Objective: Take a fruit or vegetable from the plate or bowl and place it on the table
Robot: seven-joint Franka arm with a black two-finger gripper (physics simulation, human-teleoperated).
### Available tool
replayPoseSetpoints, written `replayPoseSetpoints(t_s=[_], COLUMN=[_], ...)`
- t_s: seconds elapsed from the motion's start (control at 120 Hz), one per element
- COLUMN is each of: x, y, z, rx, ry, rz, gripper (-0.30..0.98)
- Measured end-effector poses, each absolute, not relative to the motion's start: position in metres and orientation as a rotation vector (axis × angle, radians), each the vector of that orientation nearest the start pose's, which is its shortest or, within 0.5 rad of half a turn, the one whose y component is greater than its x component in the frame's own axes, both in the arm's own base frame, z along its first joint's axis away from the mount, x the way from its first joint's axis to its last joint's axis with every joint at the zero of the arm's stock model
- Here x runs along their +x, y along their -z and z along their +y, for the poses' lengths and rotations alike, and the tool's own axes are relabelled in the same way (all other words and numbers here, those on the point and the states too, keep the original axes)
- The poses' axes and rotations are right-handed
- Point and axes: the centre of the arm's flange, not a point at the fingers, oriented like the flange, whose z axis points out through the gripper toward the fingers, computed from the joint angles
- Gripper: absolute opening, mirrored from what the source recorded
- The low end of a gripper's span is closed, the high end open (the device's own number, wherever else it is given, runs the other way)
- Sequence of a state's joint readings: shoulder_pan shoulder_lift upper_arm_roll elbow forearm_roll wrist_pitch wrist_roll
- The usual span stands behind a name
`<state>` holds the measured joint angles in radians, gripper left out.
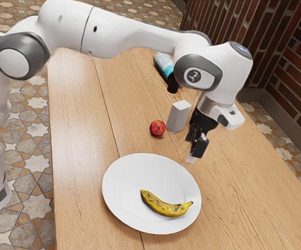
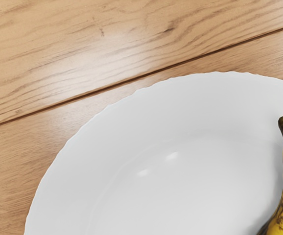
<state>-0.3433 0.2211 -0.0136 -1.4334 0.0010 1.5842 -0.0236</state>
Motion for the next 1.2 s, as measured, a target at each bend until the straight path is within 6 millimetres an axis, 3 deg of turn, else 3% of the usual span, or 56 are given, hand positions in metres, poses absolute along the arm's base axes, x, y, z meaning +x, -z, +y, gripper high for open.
replayPoseSetpoints(t_s=[0.1, 0.283, 0.425, 0.492, 0.592, 0.758, 0.942, 1.058, 1.2], x=[0.584, 0.567, 0.563, 0.547, 0.524, 0.511, 0.483, 0.459, 0.450], y=[-0.573, -0.570, -0.563, -0.555, -0.551, -0.532, -0.530, -0.518, -0.512], z=[-0.207, -0.257, -0.269, -0.281, -0.291, -0.278, -0.311, -0.329, -0.339], rx=[-3.091, -2.990, -2.943, -2.924, -2.953, -3.097, -3.138, -3.131, -3.135], ry=[-0.062, -0.049, -0.066, -0.102, -0.138, -0.184, -0.161, -0.196, -0.210], rz=[0.590, 0.915, 1.051, 1.098, 1.106, 0.999, 1.009, 1.029, 1.013], gripper=[0.69, 0.69, 0.69, 0.69, 0.69, 0.69, 0.69, 0.69, 0.69])
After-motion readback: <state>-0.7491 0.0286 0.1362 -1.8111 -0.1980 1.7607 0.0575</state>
